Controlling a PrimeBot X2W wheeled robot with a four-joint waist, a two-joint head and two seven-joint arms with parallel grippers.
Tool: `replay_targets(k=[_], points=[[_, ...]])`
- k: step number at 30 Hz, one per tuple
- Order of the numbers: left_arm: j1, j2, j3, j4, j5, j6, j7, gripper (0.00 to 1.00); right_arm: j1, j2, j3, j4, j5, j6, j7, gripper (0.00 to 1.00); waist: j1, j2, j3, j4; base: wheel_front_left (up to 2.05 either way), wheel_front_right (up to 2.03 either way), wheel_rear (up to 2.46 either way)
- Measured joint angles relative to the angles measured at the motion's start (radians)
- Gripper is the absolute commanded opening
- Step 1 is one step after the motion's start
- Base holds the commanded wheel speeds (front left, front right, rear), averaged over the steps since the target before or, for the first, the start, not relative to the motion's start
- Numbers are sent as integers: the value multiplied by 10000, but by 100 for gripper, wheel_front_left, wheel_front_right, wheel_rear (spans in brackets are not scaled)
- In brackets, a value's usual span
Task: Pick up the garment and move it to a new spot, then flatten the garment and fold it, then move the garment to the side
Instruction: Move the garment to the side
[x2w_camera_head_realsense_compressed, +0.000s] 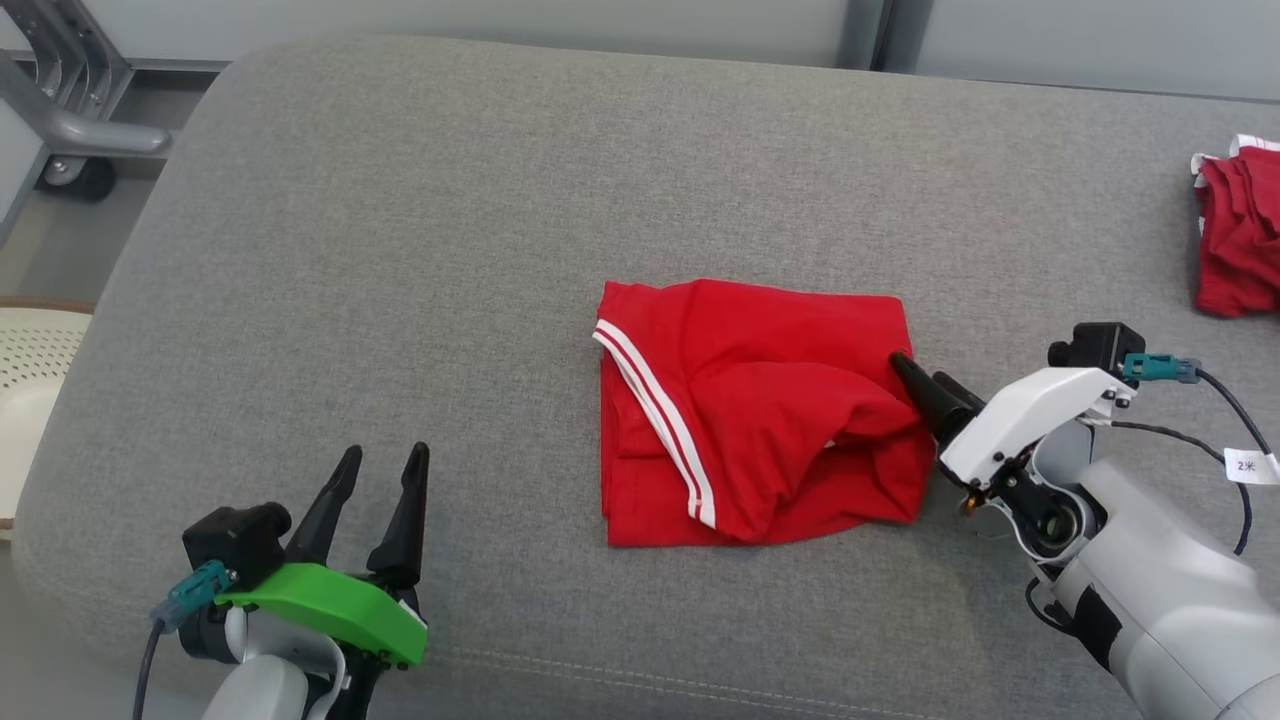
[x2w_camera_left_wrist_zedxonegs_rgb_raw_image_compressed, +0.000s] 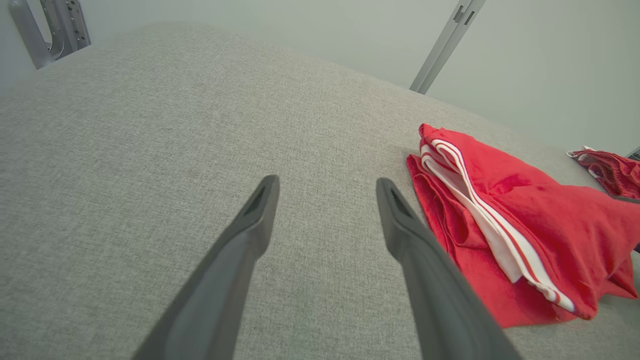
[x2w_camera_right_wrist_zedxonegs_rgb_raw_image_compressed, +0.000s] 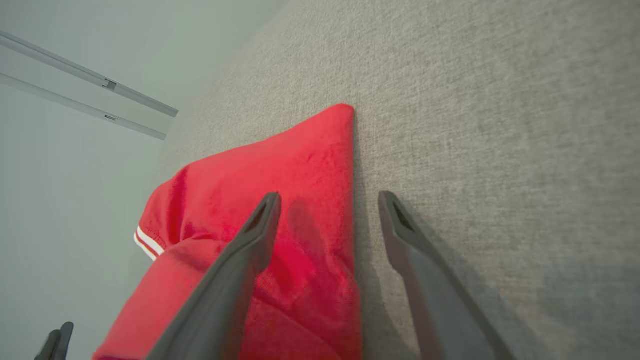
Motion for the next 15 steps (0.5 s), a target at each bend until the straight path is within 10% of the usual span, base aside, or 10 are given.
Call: replay_targets(k=[15], points=[[-45,2,-8,125,-2,-2,0,100,-108,222,174,577,90,96,815,100,0,0,3,148,0,0,0]])
